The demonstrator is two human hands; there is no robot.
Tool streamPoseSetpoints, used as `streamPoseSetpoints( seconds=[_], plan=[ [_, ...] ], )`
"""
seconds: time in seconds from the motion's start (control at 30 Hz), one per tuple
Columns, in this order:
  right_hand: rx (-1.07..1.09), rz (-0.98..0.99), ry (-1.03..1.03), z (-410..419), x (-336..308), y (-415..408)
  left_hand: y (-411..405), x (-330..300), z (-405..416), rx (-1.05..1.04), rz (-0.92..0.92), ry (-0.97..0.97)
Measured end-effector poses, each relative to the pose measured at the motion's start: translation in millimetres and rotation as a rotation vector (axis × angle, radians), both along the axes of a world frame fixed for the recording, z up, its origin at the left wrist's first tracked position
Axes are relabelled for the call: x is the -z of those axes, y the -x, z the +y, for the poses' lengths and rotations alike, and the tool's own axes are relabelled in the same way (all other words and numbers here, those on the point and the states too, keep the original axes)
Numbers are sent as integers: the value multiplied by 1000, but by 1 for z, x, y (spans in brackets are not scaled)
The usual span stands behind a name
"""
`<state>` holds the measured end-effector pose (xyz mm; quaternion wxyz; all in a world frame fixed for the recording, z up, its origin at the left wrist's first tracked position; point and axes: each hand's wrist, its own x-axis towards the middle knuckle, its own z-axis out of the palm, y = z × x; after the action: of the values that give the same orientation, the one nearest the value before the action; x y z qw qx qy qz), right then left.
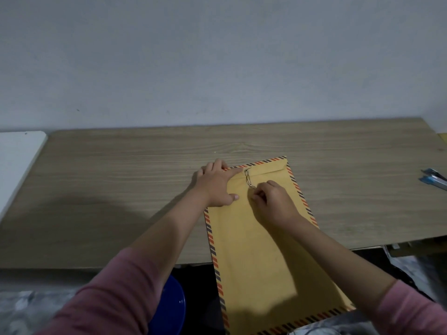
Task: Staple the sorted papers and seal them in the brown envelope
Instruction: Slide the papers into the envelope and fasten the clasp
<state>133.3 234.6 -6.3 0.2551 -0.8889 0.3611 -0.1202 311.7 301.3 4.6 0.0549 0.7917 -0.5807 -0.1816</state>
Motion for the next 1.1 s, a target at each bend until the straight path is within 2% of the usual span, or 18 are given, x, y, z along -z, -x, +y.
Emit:
streamPoseSetpoints(
  seconds=[0.27,0.47,0.83,0.9,1.1],
  plan=[
    [13,-2,82,-12,3,13,5,-9,-9,35,-55,-121],
    [22,-59,92,-13,1,13,6,-10,-10,30,-44,-121],
    [86,139,113,-49,-3,-10,7,-4,-5,20,-6,-74],
    [30,159,142,-58,-10,-24,8,1,-1,-2,13,-27],
    [-363,314,186,-71,-26,-62,12,7,8,-15,-2,-8]
  ],
)
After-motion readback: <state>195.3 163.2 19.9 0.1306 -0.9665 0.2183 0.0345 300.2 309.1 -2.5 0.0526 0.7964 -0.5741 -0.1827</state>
